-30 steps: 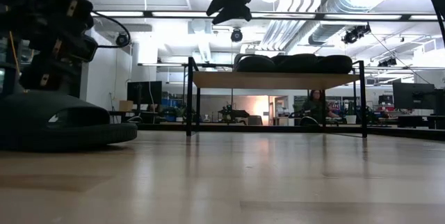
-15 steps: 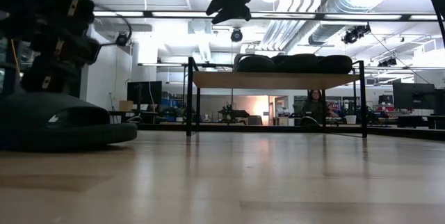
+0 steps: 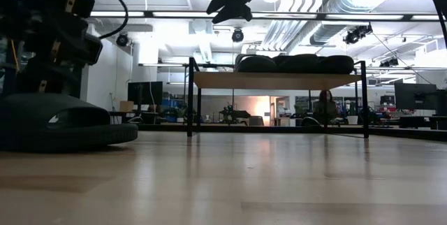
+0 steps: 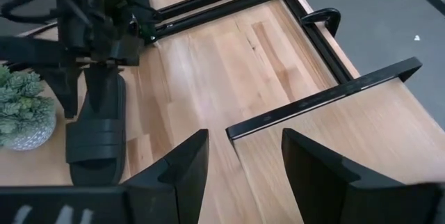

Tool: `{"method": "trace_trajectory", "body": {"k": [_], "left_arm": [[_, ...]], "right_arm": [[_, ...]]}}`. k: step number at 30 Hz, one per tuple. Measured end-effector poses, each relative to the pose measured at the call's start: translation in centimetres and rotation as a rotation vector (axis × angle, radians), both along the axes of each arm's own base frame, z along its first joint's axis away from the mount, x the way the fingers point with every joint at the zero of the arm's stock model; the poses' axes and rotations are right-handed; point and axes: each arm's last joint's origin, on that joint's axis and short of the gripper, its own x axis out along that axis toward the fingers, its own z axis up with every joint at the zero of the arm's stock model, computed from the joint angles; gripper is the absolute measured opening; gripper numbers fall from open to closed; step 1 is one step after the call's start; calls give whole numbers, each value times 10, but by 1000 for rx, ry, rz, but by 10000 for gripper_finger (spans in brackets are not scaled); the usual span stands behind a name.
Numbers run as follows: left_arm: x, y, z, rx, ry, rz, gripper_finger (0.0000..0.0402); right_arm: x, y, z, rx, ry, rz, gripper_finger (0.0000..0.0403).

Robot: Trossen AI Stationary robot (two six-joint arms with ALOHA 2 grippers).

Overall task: Pick and place slides into the shelf
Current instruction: Put the black slipper on the shelf

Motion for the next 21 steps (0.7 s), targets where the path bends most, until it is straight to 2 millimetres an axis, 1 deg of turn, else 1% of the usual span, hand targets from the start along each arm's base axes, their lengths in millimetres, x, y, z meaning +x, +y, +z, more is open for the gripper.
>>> {"method": "trace_trajectory", "body": {"k": [5, 8, 13, 21], "left_arm": [[4, -11, -17, -46, -25, 29, 186], [5, -16, -22, -55, -39, 49, 186], [5, -25, -25, -34, -10, 50, 186], [5, -36, -24, -49, -11, -10, 186]], "right_arm": [[0, 1, 0, 31, -5, 18, 174], [1, 4, 0, 42, -4, 19, 174], [2, 9, -1, 38, 5, 38, 174], [3, 12, -1, 29, 6, 51, 174]]}}
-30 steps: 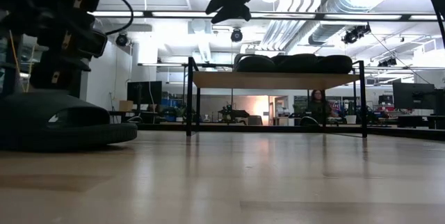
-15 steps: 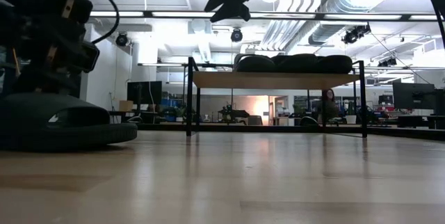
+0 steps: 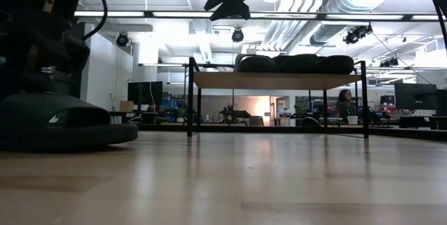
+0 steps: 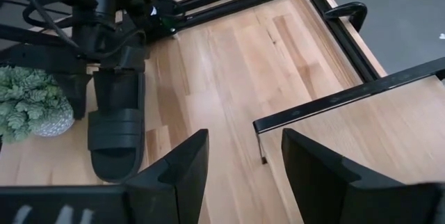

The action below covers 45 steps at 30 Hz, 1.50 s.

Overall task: Pick and place slides into the shelf
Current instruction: Put the black slipper on the shelf

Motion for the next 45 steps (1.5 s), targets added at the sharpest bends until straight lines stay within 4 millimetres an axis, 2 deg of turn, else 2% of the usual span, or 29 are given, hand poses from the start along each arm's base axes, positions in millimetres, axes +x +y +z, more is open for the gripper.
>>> {"method": "trace_trajectory", "body": {"k": [13, 19, 31, 41, 45], "left_arm": [[-7, -6, -9, -10, 116, -59, 186], [-7, -6, -9, -2, 109, -78, 186], [-4, -3, -6, 39, 78, 63, 186], [0, -3, -11, 38, 123, 70, 186], [7, -3, -11, 33, 86, 66, 186]], "right_arm": [[0, 0, 0, -1, 1, -1, 174], [0, 0, 0, -2, 0, -2, 174], [0, -1, 0, -1, 2, -18, 174], [0, -1, 0, 4, 1, -23, 174], [0, -1, 0, 4, 1, -24, 174]]}}
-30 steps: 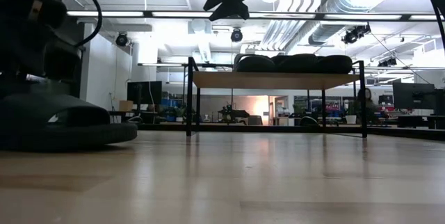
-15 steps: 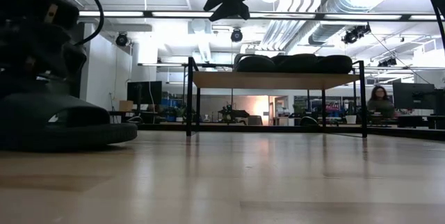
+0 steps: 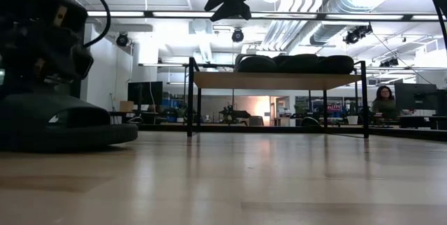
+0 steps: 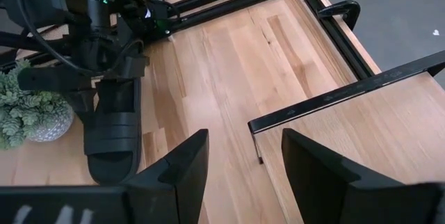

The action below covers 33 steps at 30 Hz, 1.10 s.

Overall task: Pick and place slides into the shelf
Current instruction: Put the black slipper on the shelf

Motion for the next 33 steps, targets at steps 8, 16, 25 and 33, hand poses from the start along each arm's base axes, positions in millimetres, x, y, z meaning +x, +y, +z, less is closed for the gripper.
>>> {"method": "trace_trajectory", "body": {"k": [8, 16, 25, 33], "left_arm": [[10, -1, -6, -2, 13, -4, 186], [13, -2, -13, -11, 61, -26, 186], [13, -1, -13, 12, 50, -26, 116], [15, -1, -11, 12, 18, -23, 15]], "right_arm": [[0, 0, 0, 6, -2, -8, 174], [0, 0, 0, 25, -3, -23, 174], [0, 0, 0, 25, -5, -21, 174], [0, 0, 0, 10, -5, -8, 174]]}}
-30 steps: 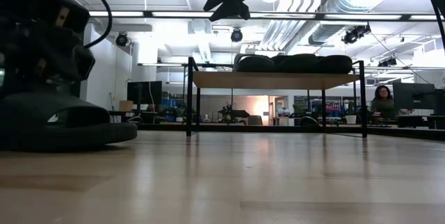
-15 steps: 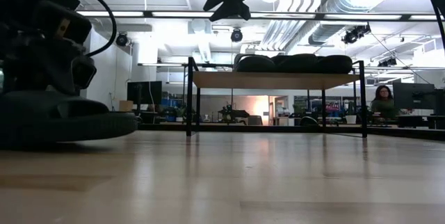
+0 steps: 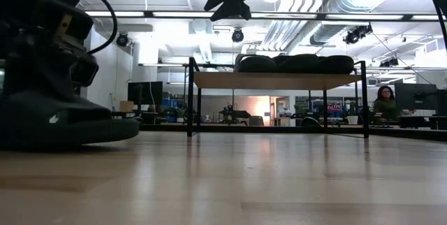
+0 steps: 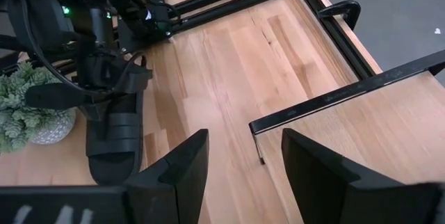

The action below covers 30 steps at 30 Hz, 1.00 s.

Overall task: Pick and place slides into the shelf
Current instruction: Put the black slipper on the shelf

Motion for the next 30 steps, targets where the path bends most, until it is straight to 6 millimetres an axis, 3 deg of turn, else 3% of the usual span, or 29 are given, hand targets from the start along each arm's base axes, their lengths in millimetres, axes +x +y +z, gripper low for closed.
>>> {"method": "trace_trajectory", "body": {"k": [11, 23, 30], "left_arm": [[8, -2, 14, -45, -53, -19, 13], [32, -4, 65, -48, -217, -40, 14], [43, -4, 100, -14, -333, -47, 12]], "right_arm": [[2, 6, 0, -92, 5, 109, 174], [12, 43, 2, -308, 3, 297, 174], [14, 75, 27, -446, -55, 360, 174]]}}
